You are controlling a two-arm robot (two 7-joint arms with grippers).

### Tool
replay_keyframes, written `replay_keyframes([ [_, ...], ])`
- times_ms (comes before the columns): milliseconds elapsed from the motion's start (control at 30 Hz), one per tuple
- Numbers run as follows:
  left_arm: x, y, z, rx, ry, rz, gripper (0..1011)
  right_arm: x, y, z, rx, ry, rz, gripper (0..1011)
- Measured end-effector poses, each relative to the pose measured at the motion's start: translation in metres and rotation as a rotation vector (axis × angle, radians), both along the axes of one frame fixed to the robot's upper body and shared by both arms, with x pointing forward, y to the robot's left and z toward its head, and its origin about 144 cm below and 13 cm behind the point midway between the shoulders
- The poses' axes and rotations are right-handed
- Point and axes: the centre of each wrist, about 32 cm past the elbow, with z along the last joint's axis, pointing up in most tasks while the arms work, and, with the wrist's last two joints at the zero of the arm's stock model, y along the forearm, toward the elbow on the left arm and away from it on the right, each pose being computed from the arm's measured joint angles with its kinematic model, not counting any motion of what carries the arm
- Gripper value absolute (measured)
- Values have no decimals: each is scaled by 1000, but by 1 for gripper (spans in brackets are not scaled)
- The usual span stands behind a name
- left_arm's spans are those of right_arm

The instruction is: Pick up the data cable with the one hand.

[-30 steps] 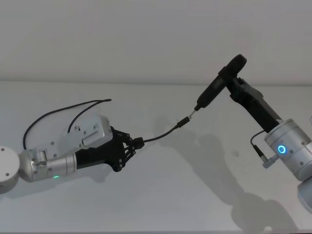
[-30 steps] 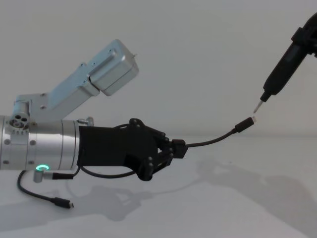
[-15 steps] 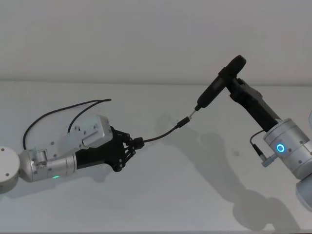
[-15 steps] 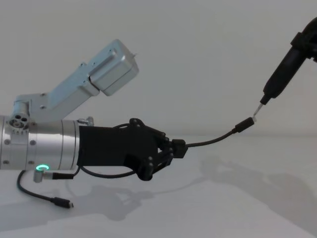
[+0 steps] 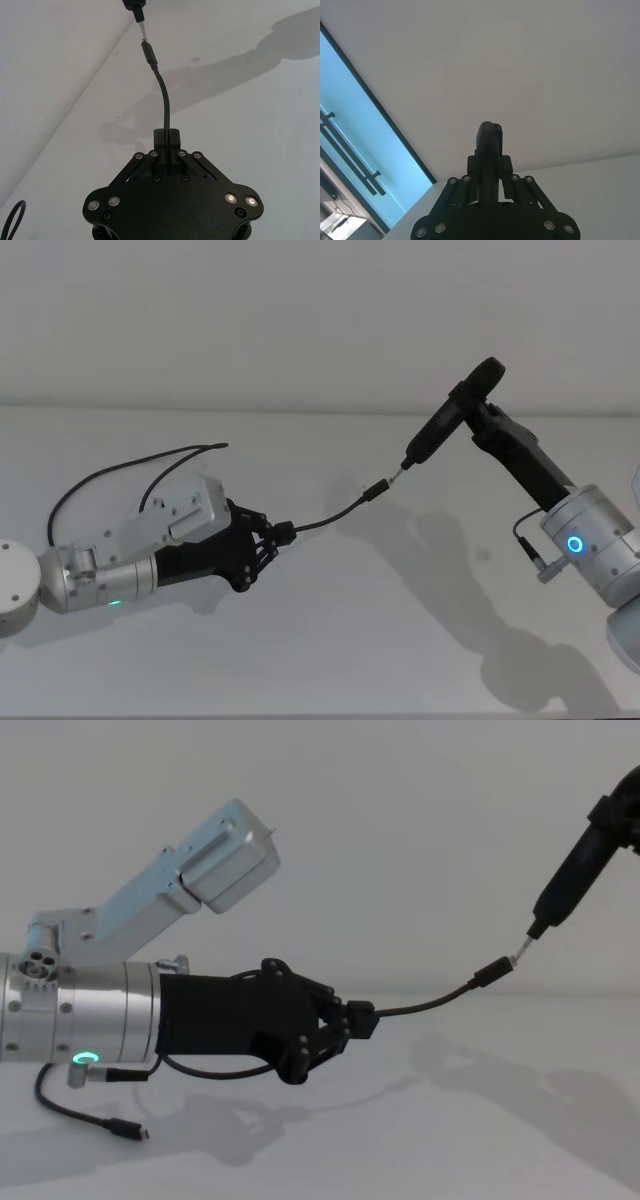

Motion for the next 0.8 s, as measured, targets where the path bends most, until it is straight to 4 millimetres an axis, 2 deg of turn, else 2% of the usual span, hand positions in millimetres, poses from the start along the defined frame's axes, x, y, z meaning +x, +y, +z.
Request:
replay_keyframes([
  [800, 0, 0, 0, 0, 0, 0, 40, 2, -1, -2, -2, 5, 3, 275],
])
